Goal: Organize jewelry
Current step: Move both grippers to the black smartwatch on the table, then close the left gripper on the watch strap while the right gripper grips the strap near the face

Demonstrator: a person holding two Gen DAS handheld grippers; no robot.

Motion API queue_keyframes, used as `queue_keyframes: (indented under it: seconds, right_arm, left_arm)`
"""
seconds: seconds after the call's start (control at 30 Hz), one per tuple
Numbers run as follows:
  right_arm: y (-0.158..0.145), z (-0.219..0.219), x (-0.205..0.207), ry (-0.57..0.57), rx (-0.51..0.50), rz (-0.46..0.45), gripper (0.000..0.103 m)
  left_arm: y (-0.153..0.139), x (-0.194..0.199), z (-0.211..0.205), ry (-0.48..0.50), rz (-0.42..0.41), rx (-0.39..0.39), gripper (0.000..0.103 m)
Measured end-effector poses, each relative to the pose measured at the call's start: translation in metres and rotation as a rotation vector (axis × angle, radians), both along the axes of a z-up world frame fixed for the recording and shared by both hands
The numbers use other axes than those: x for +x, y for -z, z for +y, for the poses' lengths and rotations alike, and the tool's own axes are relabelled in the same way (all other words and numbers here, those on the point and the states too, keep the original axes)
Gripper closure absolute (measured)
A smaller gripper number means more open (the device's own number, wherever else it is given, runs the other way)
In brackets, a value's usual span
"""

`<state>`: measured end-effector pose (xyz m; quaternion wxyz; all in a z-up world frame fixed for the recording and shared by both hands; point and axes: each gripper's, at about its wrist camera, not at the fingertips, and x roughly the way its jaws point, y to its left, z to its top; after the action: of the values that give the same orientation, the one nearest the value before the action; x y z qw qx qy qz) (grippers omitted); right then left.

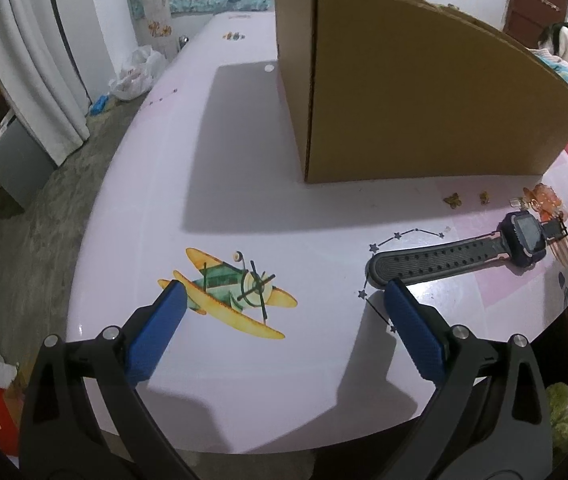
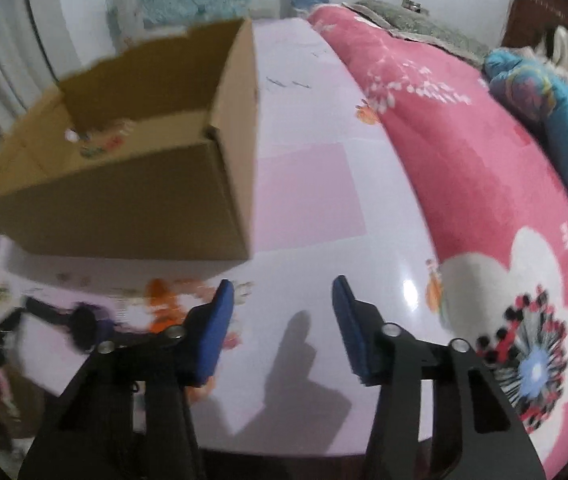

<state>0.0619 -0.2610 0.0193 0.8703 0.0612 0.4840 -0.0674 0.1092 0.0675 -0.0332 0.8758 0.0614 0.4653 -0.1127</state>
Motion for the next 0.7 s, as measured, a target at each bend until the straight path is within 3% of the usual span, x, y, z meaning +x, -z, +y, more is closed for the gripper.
queue_keyframes:
  seconds: [0.17, 0.33, 0.7]
  right_arm:
    - [0.005, 0.018, -0.024, -0.086, 0.205, 0.018, 0.068]
    - [0.031, 0.019, -0.022, -0.069, 0.298, 0.075, 0.079]
    - [0.045, 0.025, -0.013, -0.084, 0.349, 0.078, 0.088]
  left_arm:
    - [-0.02, -0.014, -0.002, 0.103, -0.06, -0.181, 0.009]
    - [-0.01, -0.004, -0.019, 0.135, 0.047, -0.21, 0.043]
    - [-0.007, 0.009, -0.02, 0.054, 0.112, -0.299, 0.052]
